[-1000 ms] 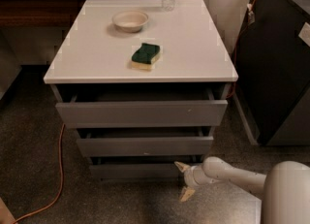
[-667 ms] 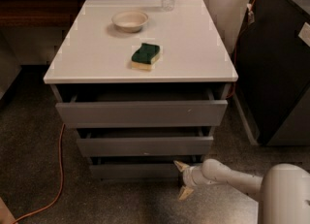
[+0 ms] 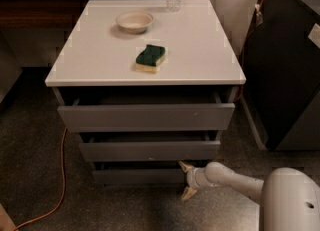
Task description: Place sponge into bottom drawer
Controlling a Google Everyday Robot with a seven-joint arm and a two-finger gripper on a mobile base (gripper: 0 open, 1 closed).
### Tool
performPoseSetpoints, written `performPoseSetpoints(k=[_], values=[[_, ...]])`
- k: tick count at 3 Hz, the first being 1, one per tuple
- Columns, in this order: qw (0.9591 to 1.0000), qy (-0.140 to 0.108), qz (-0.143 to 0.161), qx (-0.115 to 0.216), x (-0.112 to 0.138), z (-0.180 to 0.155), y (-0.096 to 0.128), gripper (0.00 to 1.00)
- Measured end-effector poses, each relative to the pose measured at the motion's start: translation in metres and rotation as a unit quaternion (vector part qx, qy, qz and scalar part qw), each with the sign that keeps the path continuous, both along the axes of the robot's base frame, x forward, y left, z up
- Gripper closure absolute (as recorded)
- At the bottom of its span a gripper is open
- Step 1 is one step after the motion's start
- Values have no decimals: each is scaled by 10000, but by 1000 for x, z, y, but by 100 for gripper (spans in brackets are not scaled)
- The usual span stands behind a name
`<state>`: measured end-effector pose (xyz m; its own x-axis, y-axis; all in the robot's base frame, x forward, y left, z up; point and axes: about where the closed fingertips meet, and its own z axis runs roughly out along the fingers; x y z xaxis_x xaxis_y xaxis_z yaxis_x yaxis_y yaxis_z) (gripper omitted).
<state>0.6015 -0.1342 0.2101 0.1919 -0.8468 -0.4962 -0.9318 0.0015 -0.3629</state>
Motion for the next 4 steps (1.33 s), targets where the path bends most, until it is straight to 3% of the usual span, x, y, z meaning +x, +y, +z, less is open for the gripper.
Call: performPoseSetpoints(k=[2, 4], values=[[9998, 77, -194, -22, 29, -23, 4, 2], [9990, 276, -346, -32, 27, -42, -4, 47]])
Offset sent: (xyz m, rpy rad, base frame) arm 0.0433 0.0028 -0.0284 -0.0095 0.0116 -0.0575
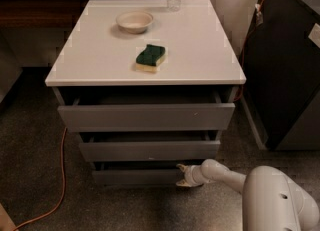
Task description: Place sponge into bottom drawer
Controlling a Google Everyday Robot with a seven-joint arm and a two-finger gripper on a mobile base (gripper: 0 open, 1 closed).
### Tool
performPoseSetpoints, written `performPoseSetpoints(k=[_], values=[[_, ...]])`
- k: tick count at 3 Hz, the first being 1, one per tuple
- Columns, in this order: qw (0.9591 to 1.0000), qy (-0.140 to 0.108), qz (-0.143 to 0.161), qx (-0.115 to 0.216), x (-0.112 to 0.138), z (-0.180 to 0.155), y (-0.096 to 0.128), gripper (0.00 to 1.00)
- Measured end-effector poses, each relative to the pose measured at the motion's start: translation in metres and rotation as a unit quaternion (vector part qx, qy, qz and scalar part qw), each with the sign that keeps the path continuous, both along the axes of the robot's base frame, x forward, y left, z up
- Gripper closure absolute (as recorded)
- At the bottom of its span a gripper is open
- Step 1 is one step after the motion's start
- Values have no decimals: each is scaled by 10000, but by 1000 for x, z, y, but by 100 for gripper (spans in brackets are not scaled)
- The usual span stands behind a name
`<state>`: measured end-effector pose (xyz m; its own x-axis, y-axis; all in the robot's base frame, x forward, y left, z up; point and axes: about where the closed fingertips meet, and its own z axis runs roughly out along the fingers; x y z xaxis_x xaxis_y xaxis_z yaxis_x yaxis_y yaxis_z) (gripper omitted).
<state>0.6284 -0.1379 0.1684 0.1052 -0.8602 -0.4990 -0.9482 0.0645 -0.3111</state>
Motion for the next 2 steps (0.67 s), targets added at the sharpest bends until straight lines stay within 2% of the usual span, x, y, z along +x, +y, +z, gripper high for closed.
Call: performPoseSetpoints(k=[1, 2], values=[[10000, 22, -25, 0, -2, 2, -2, 80], [10000, 22, -25, 0, -2, 5, -2, 100]])
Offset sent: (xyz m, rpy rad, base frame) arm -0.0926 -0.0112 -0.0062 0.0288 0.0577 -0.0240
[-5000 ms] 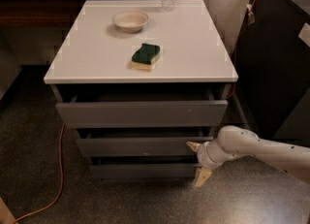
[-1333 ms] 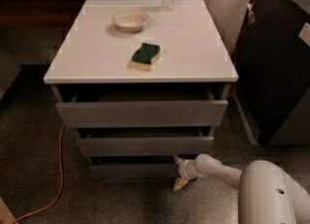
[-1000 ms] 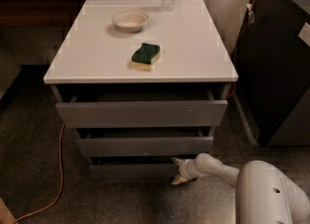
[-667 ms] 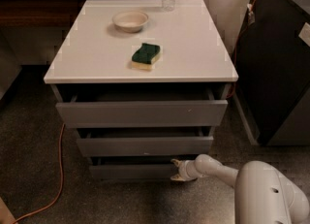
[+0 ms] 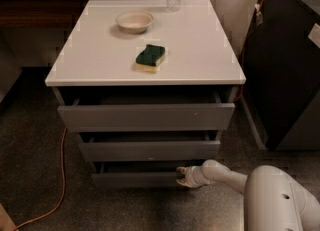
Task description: Place sponge into bottom drawer
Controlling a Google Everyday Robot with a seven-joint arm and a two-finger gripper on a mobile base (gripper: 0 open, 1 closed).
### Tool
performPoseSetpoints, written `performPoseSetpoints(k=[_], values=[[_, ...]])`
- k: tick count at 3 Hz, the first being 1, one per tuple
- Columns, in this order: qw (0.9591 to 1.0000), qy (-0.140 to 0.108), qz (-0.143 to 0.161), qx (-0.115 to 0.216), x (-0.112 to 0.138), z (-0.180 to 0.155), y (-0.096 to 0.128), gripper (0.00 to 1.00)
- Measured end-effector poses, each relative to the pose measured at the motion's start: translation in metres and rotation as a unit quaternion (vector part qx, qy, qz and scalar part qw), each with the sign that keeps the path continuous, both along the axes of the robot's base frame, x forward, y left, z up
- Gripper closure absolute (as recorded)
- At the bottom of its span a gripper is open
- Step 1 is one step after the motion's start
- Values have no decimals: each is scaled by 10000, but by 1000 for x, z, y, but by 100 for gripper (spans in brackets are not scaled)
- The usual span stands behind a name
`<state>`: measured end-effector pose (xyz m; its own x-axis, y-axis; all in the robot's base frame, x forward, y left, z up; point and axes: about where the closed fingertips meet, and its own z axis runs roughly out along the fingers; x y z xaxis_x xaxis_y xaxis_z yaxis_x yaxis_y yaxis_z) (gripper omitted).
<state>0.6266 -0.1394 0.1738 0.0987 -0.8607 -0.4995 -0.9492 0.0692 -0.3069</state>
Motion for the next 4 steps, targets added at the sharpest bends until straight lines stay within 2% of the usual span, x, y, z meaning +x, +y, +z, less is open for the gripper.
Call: performPoseSetpoints(k=[1, 2, 3, 4], values=[[10000, -1, -1, 0, 0, 2, 0, 100], [10000, 90, -11, 41, -23, -1, 1, 100], [10000, 90, -11, 41, -23, 3, 1, 100], [9997, 193, -93, 90, -52, 0, 3, 100]])
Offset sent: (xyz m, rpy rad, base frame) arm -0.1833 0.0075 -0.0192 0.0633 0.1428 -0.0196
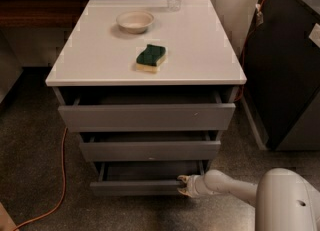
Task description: Place sponge into bottom drawer
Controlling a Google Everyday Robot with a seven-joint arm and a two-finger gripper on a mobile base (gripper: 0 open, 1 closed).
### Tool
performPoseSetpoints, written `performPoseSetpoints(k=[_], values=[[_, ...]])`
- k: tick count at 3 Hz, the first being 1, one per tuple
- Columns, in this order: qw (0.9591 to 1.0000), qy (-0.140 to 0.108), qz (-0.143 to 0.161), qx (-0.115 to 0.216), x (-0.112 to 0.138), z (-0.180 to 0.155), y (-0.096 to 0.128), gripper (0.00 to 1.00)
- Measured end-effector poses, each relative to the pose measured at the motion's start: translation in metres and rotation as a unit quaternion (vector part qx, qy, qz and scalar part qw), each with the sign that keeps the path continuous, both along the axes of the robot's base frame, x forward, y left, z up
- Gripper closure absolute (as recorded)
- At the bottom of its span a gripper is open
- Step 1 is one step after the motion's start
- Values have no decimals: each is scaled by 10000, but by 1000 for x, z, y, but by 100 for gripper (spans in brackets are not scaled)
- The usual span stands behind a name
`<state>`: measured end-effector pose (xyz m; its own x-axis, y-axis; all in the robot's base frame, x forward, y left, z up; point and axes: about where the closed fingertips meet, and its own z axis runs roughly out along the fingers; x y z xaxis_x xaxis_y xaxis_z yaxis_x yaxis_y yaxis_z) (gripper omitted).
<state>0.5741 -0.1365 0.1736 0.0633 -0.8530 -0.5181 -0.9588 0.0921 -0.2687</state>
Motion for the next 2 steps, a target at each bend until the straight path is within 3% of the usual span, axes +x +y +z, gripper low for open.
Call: performPoseSetpoints(k=[2], values=[[10000, 28, -24, 13, -9, 4, 0, 100]])
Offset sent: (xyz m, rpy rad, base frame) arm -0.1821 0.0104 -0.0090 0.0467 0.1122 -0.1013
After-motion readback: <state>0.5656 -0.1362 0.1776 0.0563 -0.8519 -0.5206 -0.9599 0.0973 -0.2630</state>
